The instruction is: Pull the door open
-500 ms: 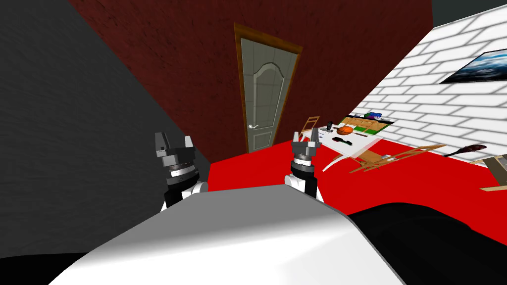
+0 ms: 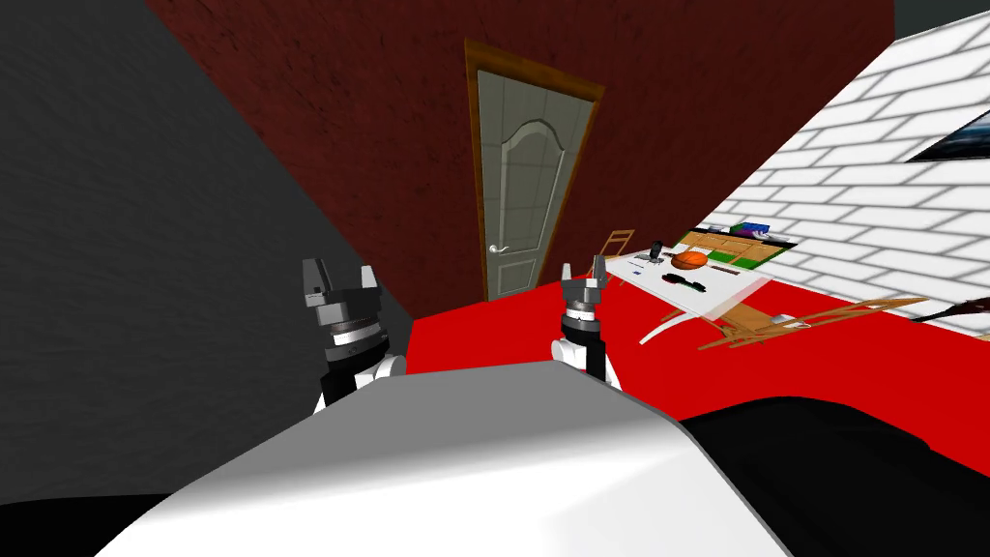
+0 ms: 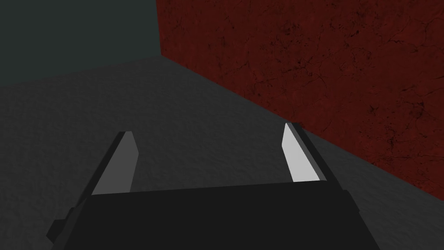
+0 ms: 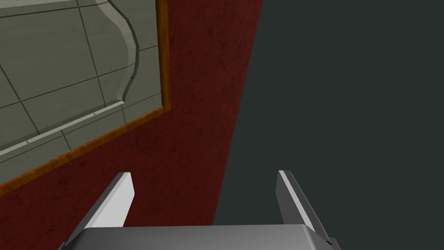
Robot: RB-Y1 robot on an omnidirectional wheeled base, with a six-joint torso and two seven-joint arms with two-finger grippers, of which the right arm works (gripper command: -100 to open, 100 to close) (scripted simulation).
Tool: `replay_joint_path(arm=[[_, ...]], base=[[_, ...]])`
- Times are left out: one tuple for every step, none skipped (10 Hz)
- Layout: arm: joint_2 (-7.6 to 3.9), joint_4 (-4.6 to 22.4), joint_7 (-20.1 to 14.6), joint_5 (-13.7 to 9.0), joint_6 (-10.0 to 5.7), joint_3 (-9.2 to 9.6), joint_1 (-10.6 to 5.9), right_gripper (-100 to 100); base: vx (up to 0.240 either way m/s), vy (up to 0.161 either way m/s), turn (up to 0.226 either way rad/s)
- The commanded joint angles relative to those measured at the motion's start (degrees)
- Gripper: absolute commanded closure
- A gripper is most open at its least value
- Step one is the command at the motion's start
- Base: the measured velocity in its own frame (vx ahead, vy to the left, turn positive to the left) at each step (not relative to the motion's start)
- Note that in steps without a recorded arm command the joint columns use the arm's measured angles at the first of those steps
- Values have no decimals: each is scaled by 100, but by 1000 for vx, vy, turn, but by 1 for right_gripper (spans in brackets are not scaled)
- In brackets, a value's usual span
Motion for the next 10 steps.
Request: replay_joint_path(arm=[[-41,163,39,-32,-2,20,-53,-100],[-65,276,58,-51,-9,26,-103,-100],[-91,412,81,-75,-17,32,-162,-100],[-118,554,104,-99,-25,39,-224,-100],[-145,697,128,-123,-34,46,-287,-100],[-173,840,152,-148,-43,52,-349,-100],[-200,992,178,-174,-52,60,-416,-100],[-229,1158,206,-202,-62,67,-489,-100],[-258,1324,233,-231,-72,75,-561,-100],[-287,1490,261,-259,-82,83,-634,-100]], base=[[78,-25,65],[76,-18,52],[81,-7,62],[83,-12,56],[81,-12,73],[82,-15,71],[84,-11,79],[96,-19,64],[99,-27,92],[92,-35,92]])
